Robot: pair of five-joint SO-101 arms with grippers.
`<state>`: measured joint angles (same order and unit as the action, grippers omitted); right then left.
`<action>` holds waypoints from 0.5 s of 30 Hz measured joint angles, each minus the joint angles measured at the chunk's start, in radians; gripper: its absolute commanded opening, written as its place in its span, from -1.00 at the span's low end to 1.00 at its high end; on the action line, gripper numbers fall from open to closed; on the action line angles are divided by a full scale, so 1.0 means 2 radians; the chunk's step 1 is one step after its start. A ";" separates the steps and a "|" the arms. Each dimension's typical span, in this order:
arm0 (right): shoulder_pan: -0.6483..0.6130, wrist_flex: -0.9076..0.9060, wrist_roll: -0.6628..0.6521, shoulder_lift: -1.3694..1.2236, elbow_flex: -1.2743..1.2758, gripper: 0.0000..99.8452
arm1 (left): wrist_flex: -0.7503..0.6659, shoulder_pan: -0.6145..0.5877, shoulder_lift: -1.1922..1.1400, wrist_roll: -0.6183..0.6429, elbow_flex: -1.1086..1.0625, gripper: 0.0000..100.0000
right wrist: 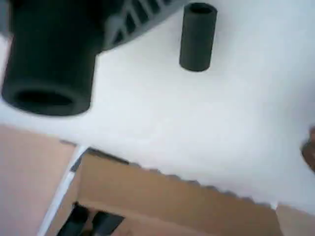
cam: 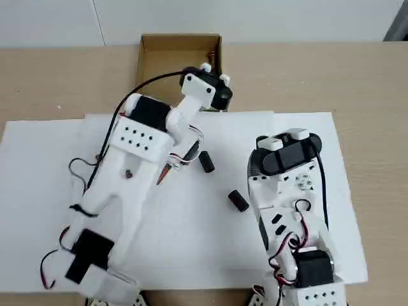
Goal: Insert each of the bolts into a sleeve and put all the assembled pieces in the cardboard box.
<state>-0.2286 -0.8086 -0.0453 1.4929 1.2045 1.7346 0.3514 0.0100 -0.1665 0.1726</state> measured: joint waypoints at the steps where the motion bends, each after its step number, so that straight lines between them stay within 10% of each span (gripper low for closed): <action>1: -0.002 -0.002 0.000 0.000 0.000 -1.00 | 0.000 0.003 0.017 -0.008 0.000 -0.99; 15: -0.084 -0.112 0.000 0.107 0.000 -1.00 | -0.059 0.009 0.284 0.041 -0.106 -0.99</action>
<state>-0.3959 -1.0326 -0.0453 1.7062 1.2045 1.6164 0.3698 0.5777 -0.0852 -0.0391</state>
